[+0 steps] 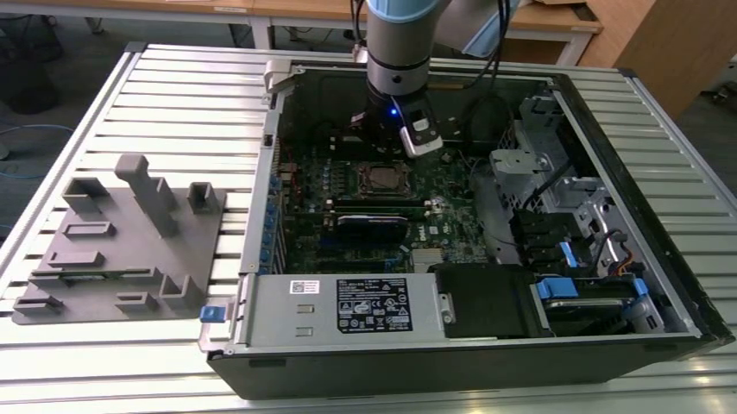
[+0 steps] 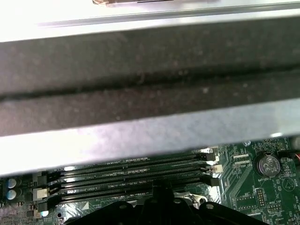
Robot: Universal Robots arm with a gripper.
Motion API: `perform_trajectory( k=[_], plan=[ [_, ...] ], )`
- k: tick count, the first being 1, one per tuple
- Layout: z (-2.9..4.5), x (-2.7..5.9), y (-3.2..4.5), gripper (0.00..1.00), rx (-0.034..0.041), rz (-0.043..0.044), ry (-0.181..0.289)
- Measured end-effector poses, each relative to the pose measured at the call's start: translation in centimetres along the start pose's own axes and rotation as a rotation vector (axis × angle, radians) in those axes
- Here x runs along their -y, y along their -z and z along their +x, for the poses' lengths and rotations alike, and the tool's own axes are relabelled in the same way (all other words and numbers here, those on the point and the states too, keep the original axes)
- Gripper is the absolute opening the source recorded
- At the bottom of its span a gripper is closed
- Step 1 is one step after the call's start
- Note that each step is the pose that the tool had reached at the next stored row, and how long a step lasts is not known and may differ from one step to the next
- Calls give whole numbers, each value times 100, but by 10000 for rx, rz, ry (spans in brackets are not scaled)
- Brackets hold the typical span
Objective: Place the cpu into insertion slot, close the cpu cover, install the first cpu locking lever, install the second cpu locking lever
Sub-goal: 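Install the first cpu locking lever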
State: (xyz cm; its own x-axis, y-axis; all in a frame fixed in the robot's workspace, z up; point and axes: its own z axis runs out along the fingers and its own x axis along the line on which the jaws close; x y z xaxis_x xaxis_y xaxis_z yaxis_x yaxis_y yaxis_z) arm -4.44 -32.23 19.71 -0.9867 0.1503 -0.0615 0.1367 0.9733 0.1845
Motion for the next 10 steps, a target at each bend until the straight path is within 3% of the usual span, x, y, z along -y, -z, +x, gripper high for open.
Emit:
perform_trajectory(
  k=[10],
  plan=[
    [0,-4,6,11,29,9,-150]
  ],
)
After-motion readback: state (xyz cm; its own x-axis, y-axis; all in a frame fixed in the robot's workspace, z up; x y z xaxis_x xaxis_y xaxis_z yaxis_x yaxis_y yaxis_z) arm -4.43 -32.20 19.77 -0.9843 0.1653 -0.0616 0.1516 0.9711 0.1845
